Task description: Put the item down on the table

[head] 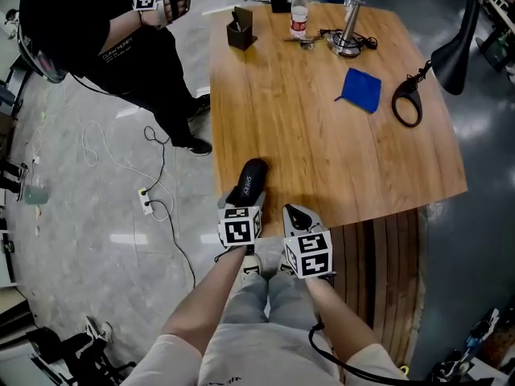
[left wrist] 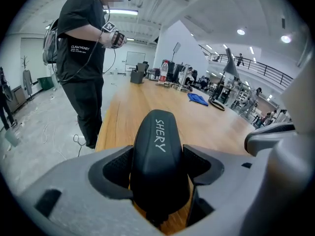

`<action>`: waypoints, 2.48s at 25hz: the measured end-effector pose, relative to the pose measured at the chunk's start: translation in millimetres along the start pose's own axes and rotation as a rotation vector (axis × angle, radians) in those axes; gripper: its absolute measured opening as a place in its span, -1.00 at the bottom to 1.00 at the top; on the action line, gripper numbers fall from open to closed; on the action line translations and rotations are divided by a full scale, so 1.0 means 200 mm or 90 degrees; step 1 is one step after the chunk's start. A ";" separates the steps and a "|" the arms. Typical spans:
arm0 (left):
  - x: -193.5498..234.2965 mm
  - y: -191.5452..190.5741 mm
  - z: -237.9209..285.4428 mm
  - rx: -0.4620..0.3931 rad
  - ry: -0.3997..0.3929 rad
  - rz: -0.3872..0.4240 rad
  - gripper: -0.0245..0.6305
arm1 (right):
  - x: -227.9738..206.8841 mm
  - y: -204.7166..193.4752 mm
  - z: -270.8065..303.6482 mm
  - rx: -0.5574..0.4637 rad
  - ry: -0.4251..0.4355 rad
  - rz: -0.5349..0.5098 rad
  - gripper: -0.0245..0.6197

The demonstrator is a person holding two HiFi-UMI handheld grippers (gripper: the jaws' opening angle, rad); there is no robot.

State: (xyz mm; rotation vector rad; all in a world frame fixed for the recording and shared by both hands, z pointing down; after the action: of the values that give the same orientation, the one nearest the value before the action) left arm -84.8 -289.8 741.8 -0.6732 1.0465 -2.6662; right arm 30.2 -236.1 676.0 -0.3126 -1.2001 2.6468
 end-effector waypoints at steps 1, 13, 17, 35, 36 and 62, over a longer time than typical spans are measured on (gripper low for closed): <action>0.00 0.00 0.01 0.001 0.001 -0.002 0.08 | 0.00 0.00 0.01 0.001 0.001 0.002 -0.91; 0.02 -0.01 0.11 0.020 0.006 -0.021 0.08 | 0.00 -0.09 0.01 0.017 0.011 0.016 -0.91; 0.01 -0.02 0.11 0.030 -0.009 0.003 0.12 | 0.02 -0.12 0.00 0.025 0.013 0.020 -0.91; -0.03 -0.03 -0.03 0.040 -0.014 0.068 0.25 | 0.01 -0.05 -0.05 0.017 0.014 0.021 -0.91; -0.04 -0.02 -0.08 0.038 -0.013 0.075 0.24 | 0.02 -0.04 -0.06 0.015 0.017 0.017 -0.91; -0.54 0.09 -1.06 -0.122 -0.007 0.093 -0.90 | 0.24 0.19 -0.70 -0.066 0.038 0.005 -0.92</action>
State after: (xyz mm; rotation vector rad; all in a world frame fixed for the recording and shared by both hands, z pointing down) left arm -92.1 -140.7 556.0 -0.6176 1.3062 -2.4572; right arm 18.6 -147.0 553.2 -0.4116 -1.3218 2.5679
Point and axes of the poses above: the fingertips, and each gripper's own axes: z forward along the fingers, x to its left, y out of its top, the point moved 2 cm from there along -z, backward along the fingers, and after that the axes turned 11 degrees about -y, right-handed, at the moved point
